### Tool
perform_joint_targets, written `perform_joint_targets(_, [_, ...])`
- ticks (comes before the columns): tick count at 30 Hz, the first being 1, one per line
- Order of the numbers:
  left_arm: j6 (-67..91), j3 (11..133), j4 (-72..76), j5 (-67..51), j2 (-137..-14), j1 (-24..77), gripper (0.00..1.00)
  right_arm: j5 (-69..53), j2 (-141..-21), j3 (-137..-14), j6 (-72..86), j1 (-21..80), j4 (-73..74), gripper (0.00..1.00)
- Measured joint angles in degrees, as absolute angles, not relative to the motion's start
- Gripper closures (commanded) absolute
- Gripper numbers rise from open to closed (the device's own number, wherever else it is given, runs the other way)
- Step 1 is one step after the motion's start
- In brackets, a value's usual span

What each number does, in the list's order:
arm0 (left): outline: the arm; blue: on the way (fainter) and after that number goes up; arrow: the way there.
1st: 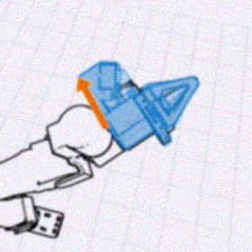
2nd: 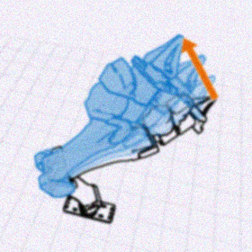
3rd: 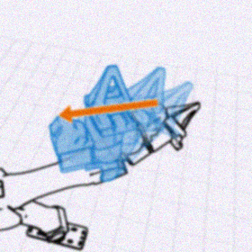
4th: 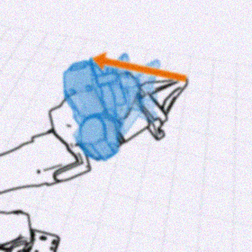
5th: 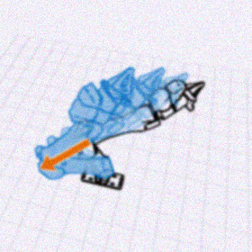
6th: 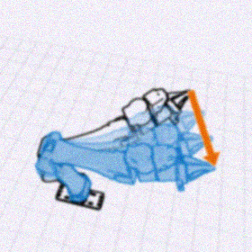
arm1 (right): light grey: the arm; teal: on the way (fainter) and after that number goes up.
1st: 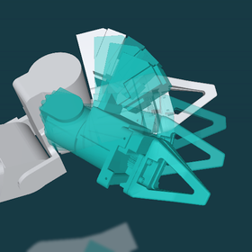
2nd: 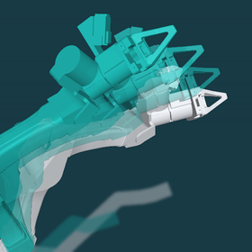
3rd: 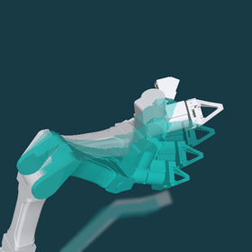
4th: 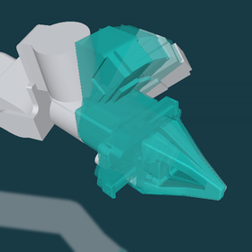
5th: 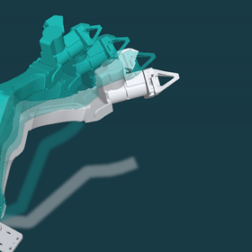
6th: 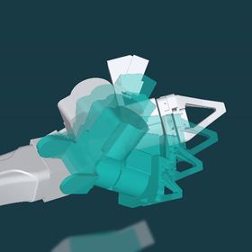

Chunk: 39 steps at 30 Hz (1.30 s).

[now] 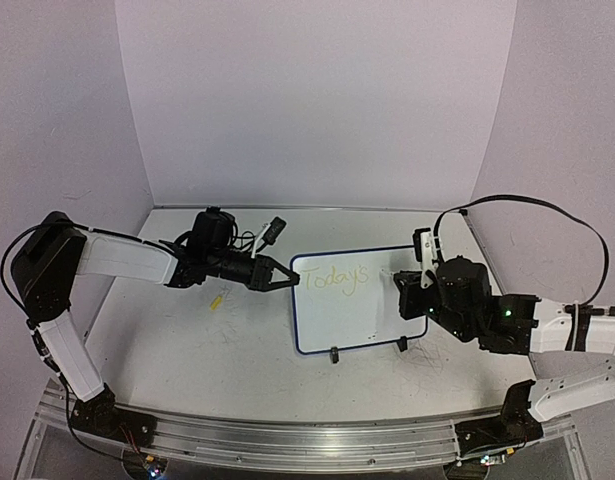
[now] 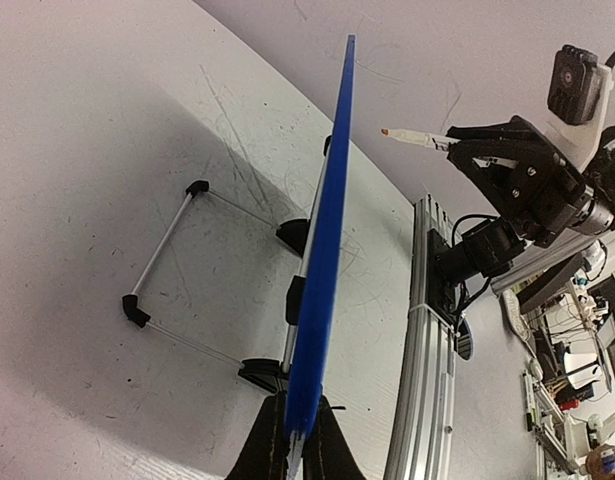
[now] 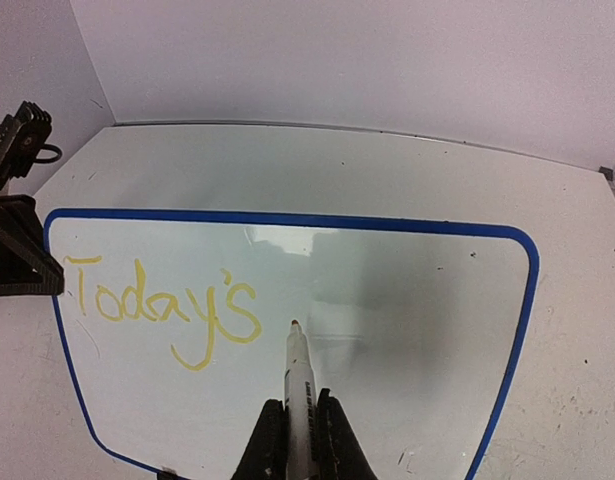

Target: Write a sentence on the whiteboard

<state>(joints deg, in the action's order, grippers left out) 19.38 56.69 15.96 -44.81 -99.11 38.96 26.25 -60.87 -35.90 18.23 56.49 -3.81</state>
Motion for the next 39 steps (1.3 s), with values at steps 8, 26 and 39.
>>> perform_joint_targets(8, [18.66, 56.69, 15.84, -44.47, -99.11, 38.96, 1.00, 26.30, -60.69, -35.90, 18.31, 56.49, -3.81, 1.00])
perform_joint_targets(26, [17.89, 56.69, 15.46, -44.36, -99.11, 38.96, 1.00, 26.48, -61.16, -35.90, 18.49, 56.27, -3.52, 1.00])
perform_joint_targets(39, [17.87, 56.69, 15.44, -44.36, -99.11, 38.96, 1.00, 28.23, -60.24, -35.91, 19.88, 56.15, -1.61, 1.00])
